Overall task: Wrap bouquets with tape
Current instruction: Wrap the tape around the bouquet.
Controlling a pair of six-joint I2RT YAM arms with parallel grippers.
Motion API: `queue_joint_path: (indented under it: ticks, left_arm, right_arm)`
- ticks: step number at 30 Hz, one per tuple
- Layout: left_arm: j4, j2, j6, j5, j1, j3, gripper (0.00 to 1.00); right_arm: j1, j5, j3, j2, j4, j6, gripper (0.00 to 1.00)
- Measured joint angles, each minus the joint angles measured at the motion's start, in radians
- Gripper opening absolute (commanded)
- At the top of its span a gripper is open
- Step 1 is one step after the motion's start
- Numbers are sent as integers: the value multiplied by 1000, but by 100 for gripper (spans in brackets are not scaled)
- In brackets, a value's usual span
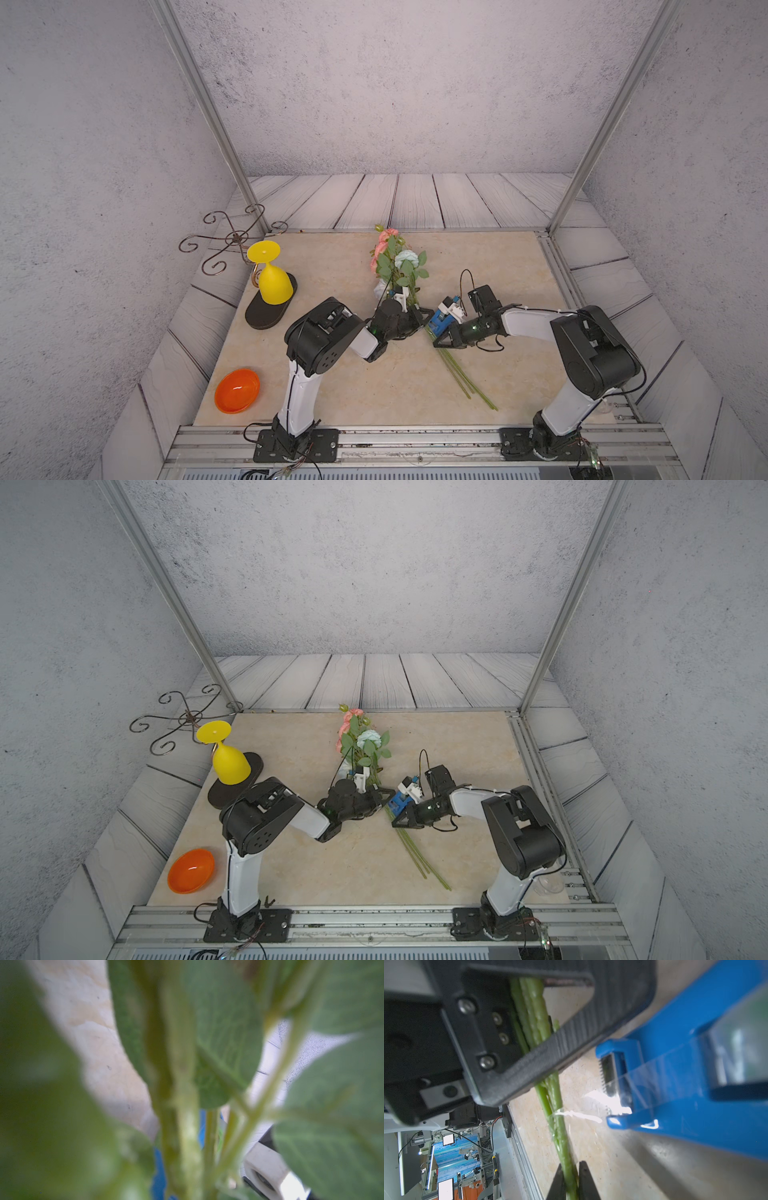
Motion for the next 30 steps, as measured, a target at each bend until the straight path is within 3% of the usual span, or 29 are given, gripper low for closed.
queue_joint_path:
  ticks: [17,26,30]
  left_arm:
    - [123,54,18,-5,1,-17,0]
    - [175,58,26,0,20,-34,0]
    - [202,60,27,11,20,-34,0]
  right_arm:
    - [2,56,18,12,-53,1,19]
    - [-8,82,6,-18,-63,8,32]
    - [-11,103,-16,-41,-50,40,43]
